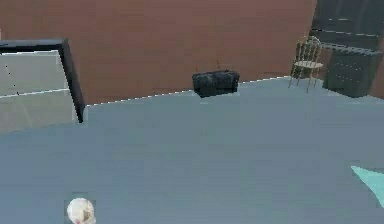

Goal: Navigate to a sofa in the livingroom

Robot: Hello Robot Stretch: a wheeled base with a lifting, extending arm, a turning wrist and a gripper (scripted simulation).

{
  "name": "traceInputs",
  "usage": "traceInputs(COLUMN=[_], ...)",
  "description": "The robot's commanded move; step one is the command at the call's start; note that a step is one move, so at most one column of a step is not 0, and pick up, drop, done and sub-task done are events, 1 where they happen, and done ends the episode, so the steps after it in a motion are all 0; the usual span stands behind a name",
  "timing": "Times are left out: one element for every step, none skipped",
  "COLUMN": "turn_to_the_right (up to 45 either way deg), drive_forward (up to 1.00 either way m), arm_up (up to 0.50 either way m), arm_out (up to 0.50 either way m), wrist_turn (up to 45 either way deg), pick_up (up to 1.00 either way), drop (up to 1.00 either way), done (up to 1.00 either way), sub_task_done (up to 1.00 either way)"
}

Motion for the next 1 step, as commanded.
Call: traceInputs(turn_to_the_right=[-42.0], drive_forward=[0.0], arm_up=[0.0], arm_out=[0.0], wrist_turn=[0.0], pick_up=[0.0], drop=[0.0], done=[0.0], sub_task_done=[0.0])
